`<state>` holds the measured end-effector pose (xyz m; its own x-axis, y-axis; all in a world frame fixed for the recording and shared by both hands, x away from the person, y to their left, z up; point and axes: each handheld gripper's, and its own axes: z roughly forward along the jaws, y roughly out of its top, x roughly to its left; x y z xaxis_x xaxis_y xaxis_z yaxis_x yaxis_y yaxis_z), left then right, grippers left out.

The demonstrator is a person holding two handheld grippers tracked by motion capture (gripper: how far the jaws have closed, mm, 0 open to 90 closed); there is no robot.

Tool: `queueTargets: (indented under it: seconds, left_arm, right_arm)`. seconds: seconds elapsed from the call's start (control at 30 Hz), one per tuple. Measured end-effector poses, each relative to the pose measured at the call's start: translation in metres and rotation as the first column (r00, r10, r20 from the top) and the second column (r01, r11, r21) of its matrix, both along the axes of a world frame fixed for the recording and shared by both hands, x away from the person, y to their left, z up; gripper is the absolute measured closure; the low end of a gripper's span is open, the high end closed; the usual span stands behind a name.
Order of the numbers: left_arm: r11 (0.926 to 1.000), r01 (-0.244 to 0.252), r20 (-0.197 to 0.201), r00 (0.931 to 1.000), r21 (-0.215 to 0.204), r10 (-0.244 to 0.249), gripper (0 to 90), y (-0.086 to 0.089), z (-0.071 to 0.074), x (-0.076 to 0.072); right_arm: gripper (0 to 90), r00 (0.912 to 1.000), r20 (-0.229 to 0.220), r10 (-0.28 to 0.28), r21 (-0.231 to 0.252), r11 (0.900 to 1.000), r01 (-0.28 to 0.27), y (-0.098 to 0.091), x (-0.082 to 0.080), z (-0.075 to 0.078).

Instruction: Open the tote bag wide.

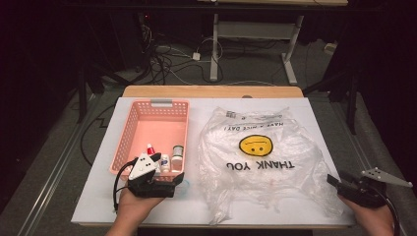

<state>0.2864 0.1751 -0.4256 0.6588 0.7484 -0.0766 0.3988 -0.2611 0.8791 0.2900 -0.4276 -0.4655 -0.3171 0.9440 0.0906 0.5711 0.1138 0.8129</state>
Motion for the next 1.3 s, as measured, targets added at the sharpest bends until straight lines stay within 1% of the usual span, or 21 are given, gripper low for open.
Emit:
queueTargets:
  seconds: [0.07,0.17,0.23,0.3,0.33,0.37,0.43,0.5,0.57,0.73,0.8,0.87,0.93,1.0,1.03,1.1,1.13,1.17,1.2,1.23,1.3]
  left_arm:
    - [0.9999,-0.005,0.006,1.0,-0.015,0.005,1.1,-0.002,-0.001,-0.001]
    - [0.9995,-0.016,-0.004,0.9999,-0.029,0.016,0.5,-0.002,-0.001,0.0]
    - [0.9994,-0.02,-0.027,0.9995,-0.027,0.019,0.0,-0.001,-0.002,0.001]
    - [0.9994,-0.022,-0.028,0.9994,-0.028,0.021,0.0,-0.001,-0.002,0.001]
    - [0.9991,-0.027,-0.028,0.9993,-0.031,0.026,0.0,0.0,-0.003,0.001]
    - [0.9992,-0.026,-0.032,0.9992,-0.03,0.026,0.0,0.001,-0.003,0.001]
    - [0.9992,-0.027,-0.03,0.9992,-0.029,0.026,0.0,0.001,-0.003,0.001]
    - [0.9992,-0.035,-0.026,0.9991,-0.02,0.035,0.0,0.003,-0.003,-0.001]
    - [0.9993,-0.029,-0.024,0.9993,-0.025,0.028,0.0,0.003,-0.003,0.0]
    - [0.9993,-0.036,-0.01,0.9993,-0.004,0.036,0.0,0.003,-0.002,0.0]
    - [0.9995,-0.032,-0.011,0.9994,-0.002,0.032,0.0,0.003,-0.002,0.0]
    - [0.9995,-0.031,-0.018,0.9994,-0.004,0.031,0.0,0.002,-0.002,0.001]
    - [0.9995,-0.028,-0.027,0.9993,-0.015,0.028,0.0,0.003,-0.001,0.001]
    - [0.9994,-0.03,-0.036,0.9989,-0.018,0.03,0.0,0.003,0.001,0.001]
    - [0.9991,-0.032,-0.038,0.9988,-0.026,0.031,0.0,0.004,0.001,0.001]
    - [0.9991,-0.03,-0.041,0.9988,-0.03,0.029,0.0,0.005,0.001,0.002]
    - [0.9989,-0.028,-0.041,0.9988,-0.036,0.027,0.0,0.005,0.001,0.002]
    - [0.9988,-0.027,-0.046,0.9986,-0.04,0.025,0.0,0.006,0.0,0.003]
    - [0.9988,-0.027,-0.046,0.9986,-0.04,0.025,0.0,0.006,0.0,0.003]
    - [0.9984,-0.032,-0.051,0.9983,-0.046,0.03,0.0,0.006,-0.001,0.003]
    - [0.9984,-0.033,-0.05,0.9983,-0.045,0.031,0.0,0.006,-0.001,0.003]
  right_arm:
    - [53.2,0.9999,-0.012,0.012,-0.008,0.9999,-0.012,0.003,0.002,-0.001]
    - [65.0,0.999,-0.036,0.026,-0.023,0.9994,-0.027,0.006,0.002,-0.004]
    - [77.4,0.9983,-0.047,0.035,-0.043,0.9984,-0.037,0.008,0.002,-0.006]
    - [90.0,0.9983,-0.046,0.037,-0.059,0.9975,-0.04,0.01,0.0,-0.005]
    - [90.0,0.9983,-0.046,0.037,-0.059,0.9975,-0.04,0.01,0.0,-0.005]
    - [90.0,0.9975,-0.041,0.058,-0.07,0.9957,-0.061,0.012,-0.004,-0.003]
    - [90.0,0.997,-0.035,0.07,-0.079,0.9942,-0.072,0.016,-0.01,0.0]
    - [90.0,0.9957,-0.025,0.089,-0.09,0.9918,-0.091,0.022,-0.023,0.003]
    - [90.0,0.9945,-0.019,0.103,-0.093,0.9902,-0.104,0.025,-0.034,0.004]
    - [90.0,0.9887,-0.019,0.149,-0.072,0.9861,-0.15,0.036,-0.066,0.003]
    - [90.0,0.9861,-0.032,0.163,-0.059,0.9846,-0.165,0.042,-0.074,0.0]
    - [90.0,0.98,-0.037,0.195,-0.049,0.9791,-0.197,0.046,-0.079,-0.003]
    - [81.1,0.978,-0.037,0.205,-0.052,0.977,-0.207,0.049,-0.082,-0.003]
    - [73.8,0.9792,-0.009,0.202,-0.031,0.9788,-0.203,0.049,-0.083,0.004]
    - [70.3,0.9786,0.016,0.205,-0.025,0.9786,-0.204,0.049,-0.082,0.009]
    - [67.7,0.9765,0.06,0.207,-0.025,0.9783,-0.206,0.05,-0.075,0.02]
    - [66.2,0.975,0.078,0.208,-0.024,0.9782,-0.206,0.052,-0.068,0.027]
    - [65.5,0.9746,0.09,0.205,-0.027,0.9787,-0.203,0.053,-0.062,0.031]
    - [65.5,0.9746,0.09,0.205,-0.027,0.9787,-0.203,0.053,-0.062,0.031]
    - [64.9,0.9703,0.115,0.213,-0.03,0.9771,-0.211,0.058,-0.039,0.042]
    - [63.7,0.9682,0.125,0.217,-0.029,0.9762,-0.215,0.062,-0.018,0.048]
